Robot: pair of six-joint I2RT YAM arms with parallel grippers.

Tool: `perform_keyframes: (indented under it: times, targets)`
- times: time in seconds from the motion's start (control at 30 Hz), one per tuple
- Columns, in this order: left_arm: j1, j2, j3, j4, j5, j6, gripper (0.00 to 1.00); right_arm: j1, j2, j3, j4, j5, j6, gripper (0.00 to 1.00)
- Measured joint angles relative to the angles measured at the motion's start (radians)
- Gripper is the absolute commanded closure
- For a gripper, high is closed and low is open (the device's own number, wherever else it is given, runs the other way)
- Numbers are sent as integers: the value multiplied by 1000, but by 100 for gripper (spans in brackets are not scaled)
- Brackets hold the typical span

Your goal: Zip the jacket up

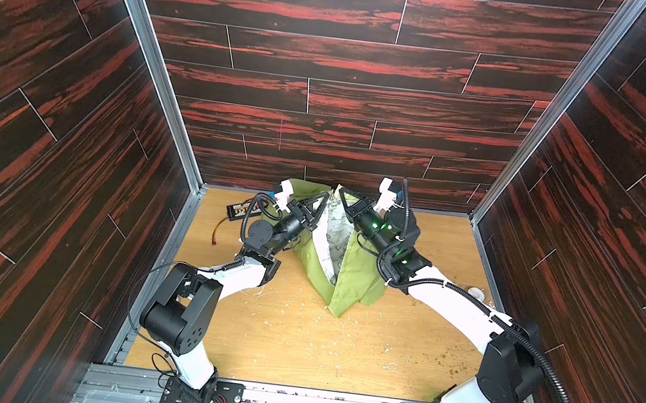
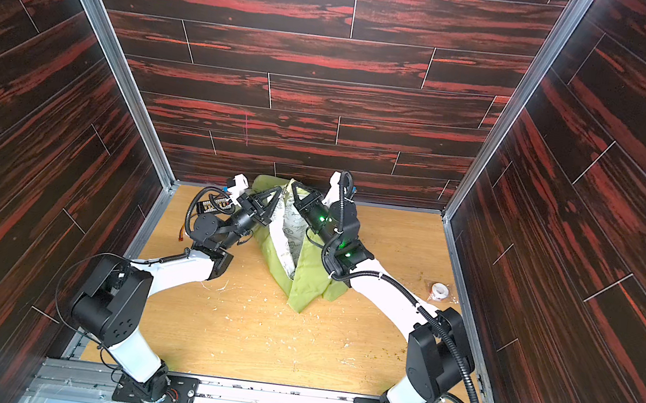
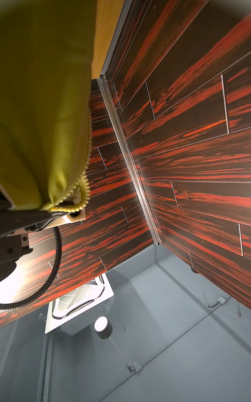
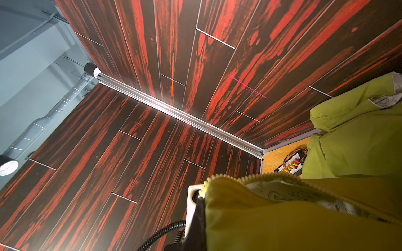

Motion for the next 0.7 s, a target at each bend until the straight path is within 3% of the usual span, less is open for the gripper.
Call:
perform_keyframes:
  times: [0.7]
  targets:
    - [3,0,0,0,-2,-3,100,9,0,-3,-1,-12,-20,100]
